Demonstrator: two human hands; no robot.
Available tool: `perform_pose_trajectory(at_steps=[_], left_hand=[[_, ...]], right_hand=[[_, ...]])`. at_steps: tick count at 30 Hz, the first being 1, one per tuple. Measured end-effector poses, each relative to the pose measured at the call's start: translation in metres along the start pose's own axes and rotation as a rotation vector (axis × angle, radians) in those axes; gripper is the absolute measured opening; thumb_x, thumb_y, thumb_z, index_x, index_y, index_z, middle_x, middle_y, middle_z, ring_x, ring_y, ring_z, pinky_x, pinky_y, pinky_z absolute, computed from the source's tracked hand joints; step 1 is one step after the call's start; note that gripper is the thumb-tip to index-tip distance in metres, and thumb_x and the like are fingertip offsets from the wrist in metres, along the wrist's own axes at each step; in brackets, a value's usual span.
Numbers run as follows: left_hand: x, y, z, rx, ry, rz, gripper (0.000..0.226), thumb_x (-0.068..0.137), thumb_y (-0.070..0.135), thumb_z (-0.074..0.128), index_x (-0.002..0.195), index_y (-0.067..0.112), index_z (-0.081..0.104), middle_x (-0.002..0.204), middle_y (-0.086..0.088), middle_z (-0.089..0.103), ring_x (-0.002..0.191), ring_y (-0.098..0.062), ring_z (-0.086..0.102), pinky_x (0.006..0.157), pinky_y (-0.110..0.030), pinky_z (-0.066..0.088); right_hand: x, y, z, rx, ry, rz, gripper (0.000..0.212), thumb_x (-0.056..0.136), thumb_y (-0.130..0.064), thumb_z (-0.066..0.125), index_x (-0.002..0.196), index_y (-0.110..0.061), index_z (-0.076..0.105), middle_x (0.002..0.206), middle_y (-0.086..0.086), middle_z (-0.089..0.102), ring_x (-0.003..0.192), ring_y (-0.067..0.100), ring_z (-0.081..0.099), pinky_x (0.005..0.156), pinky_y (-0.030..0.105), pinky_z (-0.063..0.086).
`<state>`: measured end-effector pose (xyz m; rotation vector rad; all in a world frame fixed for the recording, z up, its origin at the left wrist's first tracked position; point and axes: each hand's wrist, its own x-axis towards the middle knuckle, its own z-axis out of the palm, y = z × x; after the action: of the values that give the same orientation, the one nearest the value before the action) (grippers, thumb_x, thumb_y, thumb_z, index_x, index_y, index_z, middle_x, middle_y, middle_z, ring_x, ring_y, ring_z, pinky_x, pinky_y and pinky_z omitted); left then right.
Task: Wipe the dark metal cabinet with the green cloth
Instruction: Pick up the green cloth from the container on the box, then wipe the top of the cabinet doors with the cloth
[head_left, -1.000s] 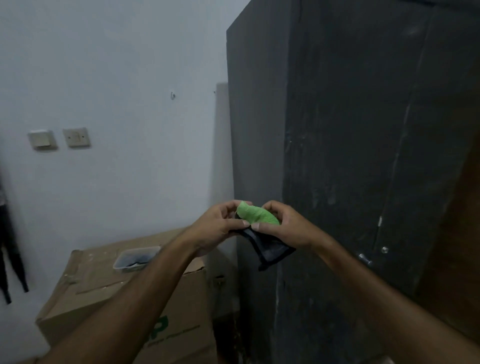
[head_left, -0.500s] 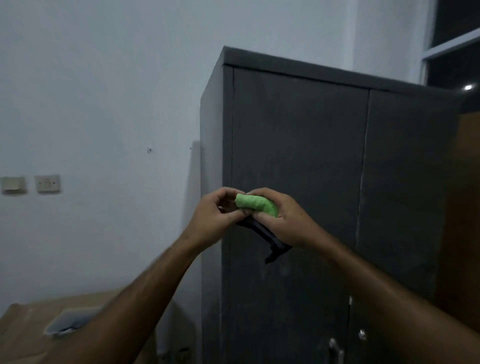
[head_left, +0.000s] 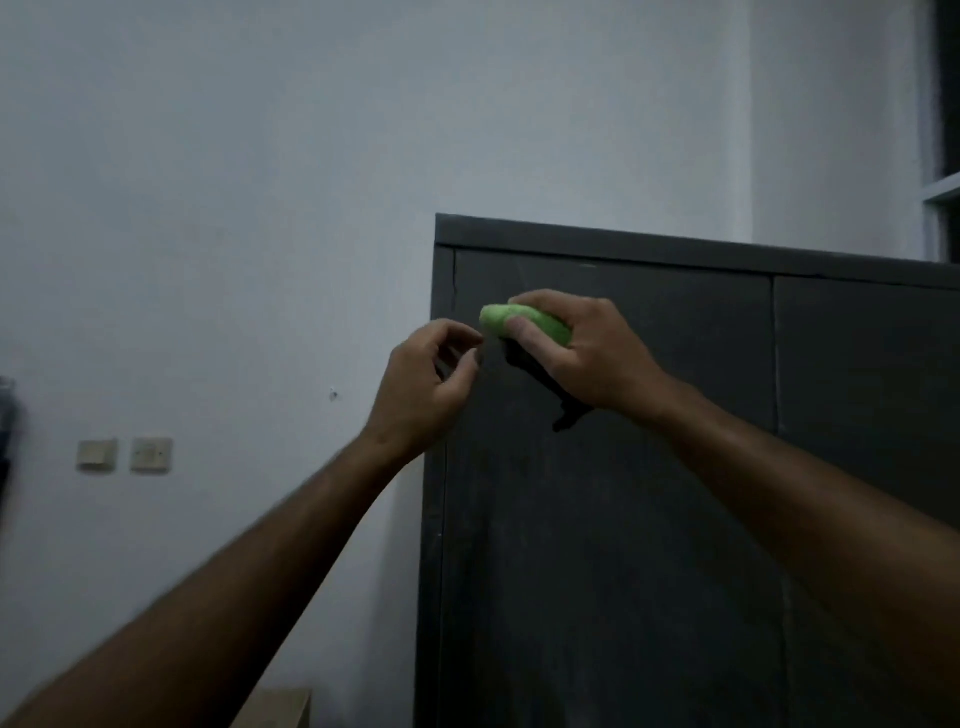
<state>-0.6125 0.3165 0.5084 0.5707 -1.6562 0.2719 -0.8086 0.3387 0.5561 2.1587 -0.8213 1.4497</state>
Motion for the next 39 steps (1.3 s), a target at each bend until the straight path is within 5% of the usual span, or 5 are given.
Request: perform_pose_trajectory(at_steps=[6,11,29,35,39], left_hand=[[0.012,-0.038,-0.001,0.544,-0.115,0.37,0.032,0.09,0.027,0.056,0.116,0.01,0.064,0.12,-0.011,0.061,0.115,-0.025,0.054,0.1,-0.031,0.039],[0.01,-0.056,0.024,0.578,-0.213,0.486,0.039,0.095,0.034,0.05,0.126,0.012,0.058,0.136,-0.013,0.054,0.132,-0.029,0.046,0.111,-0.042,0.039],[0.008,-0.085,0.052,0.507,-0.104,0.525,0.028,0.1,0.03,0.05,0.11,0.009,0.065,0.121,-0.013,0.063,0.124,-0.028,0.055,0.106,-0.039,0.046],[0.006,-0.086,0.054,0.532,-0.094,0.54,0.028,0.098,0.032,0.053,0.108,0.01,0.066,0.121,-0.012,0.063,0.124,-0.028,0.055,0.105,-0.037,0.046],[0.008,-0.086,0.053,0.566,-0.115,0.539,0.028,0.097,0.035,0.057,0.11,0.011,0.065,0.123,-0.011,0.061,0.126,-0.028,0.054,0.105,-0.038,0.047]], right_hand=[[0.058,0.015,0.003,-0.178,0.194,-0.092,0.039,0.094,-0.048,0.058,0.126,-0.027,0.066,0.112,0.001,0.073,0.097,0.02,0.069,0.081,0.04,0.057],[0.09,0.021,0.02,-0.316,0.208,-0.184,0.04,0.095,-0.047,0.057,0.128,-0.027,0.064,0.1,0.006,0.069,0.087,0.026,0.064,0.069,0.033,0.05],[0.116,0.037,0.064,-0.498,0.1,-0.477,0.032,0.091,-0.04,0.061,0.117,-0.025,0.07,0.106,0.006,0.07,0.077,0.03,0.069,0.06,0.026,0.037],[0.147,0.034,0.053,-0.45,0.257,-0.333,0.031,0.093,-0.039,0.055,0.117,-0.027,0.069,0.106,0.006,0.069,0.087,0.033,0.067,0.065,0.032,0.041],[0.123,0.035,0.057,-0.471,0.043,-0.529,0.033,0.092,-0.038,0.059,0.121,-0.025,0.069,0.114,0.006,0.07,0.086,0.031,0.069,0.067,0.036,0.052]])
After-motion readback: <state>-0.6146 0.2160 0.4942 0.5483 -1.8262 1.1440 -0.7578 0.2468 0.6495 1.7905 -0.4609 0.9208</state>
